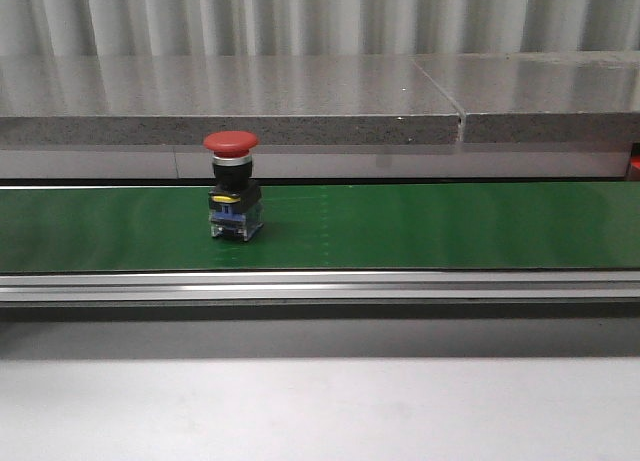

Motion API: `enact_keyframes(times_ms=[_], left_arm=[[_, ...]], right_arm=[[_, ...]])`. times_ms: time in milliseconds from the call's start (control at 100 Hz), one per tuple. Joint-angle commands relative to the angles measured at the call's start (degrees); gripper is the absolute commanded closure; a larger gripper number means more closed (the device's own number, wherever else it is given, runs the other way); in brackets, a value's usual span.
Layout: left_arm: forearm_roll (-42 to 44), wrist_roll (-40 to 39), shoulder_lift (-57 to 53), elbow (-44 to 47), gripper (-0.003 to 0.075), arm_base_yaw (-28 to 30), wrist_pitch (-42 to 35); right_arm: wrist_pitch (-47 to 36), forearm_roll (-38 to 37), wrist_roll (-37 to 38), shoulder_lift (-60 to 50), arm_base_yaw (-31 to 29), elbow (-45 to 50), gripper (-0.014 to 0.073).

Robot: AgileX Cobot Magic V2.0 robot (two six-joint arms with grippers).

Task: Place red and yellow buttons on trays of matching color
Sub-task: 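Lower the yellow button onto the belt and open the left gripper, then move the right gripper down to the red button at the belt's end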

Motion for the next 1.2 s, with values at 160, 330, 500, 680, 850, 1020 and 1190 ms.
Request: enact_keyframes(times_ms=[160, 330, 500, 680, 850, 1020, 1190], left_arm=[[-1.49, 1.26, -14.21, 11.03, 0.0741, -1.20, -9.71], [-1.71, 1.26, -24.08, 18.77, 0.0741, -1.20, -10.70], [-3.15, 1.26, -33.43, 25.01, 0.0741, -1.20, -10.70], [-3.41, 1.26, -40.52, 28.96, 0.0741, -1.20, -10.32], [-3.41, 1.26, -42.46, 29.37, 0.0741, -1.20, -10.22], [-3.41, 1.26, -42.46, 29.37, 0.0741, -1.20, -10.17], [-3.41, 1.26, -42.46, 29.37, 0.0741, -1.20, -10.17]], right_arm=[[-3.76, 0.24, -0.47, 0.48, 0.07, -1.53, 0.0661], [-3.76, 0.31, -0.47, 0.48, 0.07, -1.53, 0.0661], [-3.68, 0.83, -0.47, 0.54, 0.07, -1.53, 0.0661], [-1.84, 4.41, 0.83, 2.67, 0.31, -4.66, 0.0661], [-1.77, 0.67, 0.17, 10.02, 2.54, -9.71, 0.0661], [-1.05, 0.17, 0.14, 18.65, 8.09, -16.05, 0.0660], [1.89, 0.11, 0.14, 27.76, 13.67, -23.39, 0.0643]])
